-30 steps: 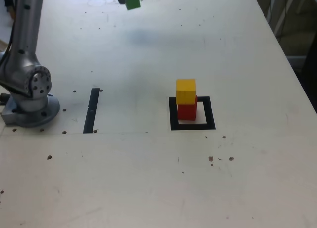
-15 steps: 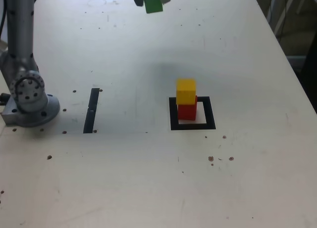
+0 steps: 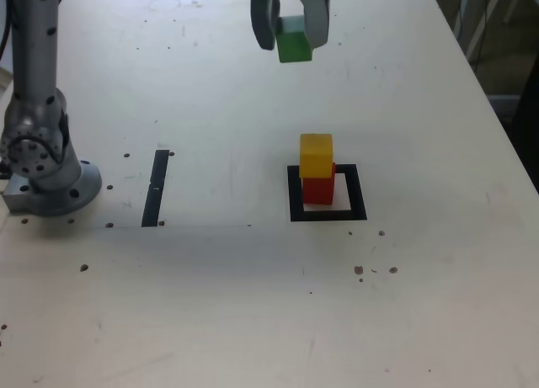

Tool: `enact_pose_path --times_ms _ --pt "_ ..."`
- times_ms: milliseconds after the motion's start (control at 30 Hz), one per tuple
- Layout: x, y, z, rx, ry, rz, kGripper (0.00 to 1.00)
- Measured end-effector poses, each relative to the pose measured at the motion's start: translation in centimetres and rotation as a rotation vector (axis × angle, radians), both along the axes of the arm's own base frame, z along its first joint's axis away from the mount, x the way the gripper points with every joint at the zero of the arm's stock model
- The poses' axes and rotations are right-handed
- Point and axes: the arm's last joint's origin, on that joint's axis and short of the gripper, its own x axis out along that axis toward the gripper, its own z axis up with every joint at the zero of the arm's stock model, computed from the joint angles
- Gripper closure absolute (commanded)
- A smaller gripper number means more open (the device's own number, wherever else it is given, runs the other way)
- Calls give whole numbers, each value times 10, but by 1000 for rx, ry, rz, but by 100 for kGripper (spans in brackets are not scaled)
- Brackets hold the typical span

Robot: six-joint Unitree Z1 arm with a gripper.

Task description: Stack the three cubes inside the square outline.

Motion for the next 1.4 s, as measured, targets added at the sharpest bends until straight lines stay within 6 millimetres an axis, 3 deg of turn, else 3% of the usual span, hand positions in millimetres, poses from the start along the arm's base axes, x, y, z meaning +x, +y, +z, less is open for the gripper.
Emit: enact_pose_path --times_ms 200,433,600,1033,1400 --pt "5 -23 3 0 -17 -14 99" --pt "10 -58 -4 19 9 -58 99" --pt "11 -72 -9 18 30 -71 99" --pt "29 -83 -32 2 87 -80 99" --pt "35 -84 -40 -3 103 -80 99"
